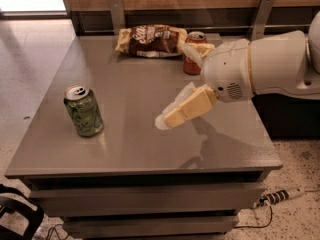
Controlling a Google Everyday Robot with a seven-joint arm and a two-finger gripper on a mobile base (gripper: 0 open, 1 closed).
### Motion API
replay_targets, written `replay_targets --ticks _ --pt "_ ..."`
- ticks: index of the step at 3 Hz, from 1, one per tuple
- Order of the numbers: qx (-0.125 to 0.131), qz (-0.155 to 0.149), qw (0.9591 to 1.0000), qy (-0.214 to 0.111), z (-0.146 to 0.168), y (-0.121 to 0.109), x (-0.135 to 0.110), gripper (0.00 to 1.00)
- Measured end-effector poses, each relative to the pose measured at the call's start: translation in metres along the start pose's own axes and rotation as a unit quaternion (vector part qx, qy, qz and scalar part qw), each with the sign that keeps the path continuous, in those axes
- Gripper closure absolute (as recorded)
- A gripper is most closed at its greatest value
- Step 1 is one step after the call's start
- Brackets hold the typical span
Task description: Pick green can
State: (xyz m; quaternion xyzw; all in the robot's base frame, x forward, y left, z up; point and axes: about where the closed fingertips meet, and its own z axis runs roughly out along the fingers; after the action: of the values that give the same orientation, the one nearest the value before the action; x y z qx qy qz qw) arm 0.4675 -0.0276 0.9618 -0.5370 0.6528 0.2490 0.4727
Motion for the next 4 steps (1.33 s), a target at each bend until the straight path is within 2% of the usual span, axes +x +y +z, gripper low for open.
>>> replay_targets --ticks 1,3,4 --pt "-0.019 0.006 0.9996 -0.021 0.03 0.001 0.004 0.0" --pt "-0.04 0.021 0.9968 -0.065 0.096 0.008 0.009 0.0" --pt "-0.061 0.029 0.9939 -0.087 0.126 0.016 0.01 0.0"
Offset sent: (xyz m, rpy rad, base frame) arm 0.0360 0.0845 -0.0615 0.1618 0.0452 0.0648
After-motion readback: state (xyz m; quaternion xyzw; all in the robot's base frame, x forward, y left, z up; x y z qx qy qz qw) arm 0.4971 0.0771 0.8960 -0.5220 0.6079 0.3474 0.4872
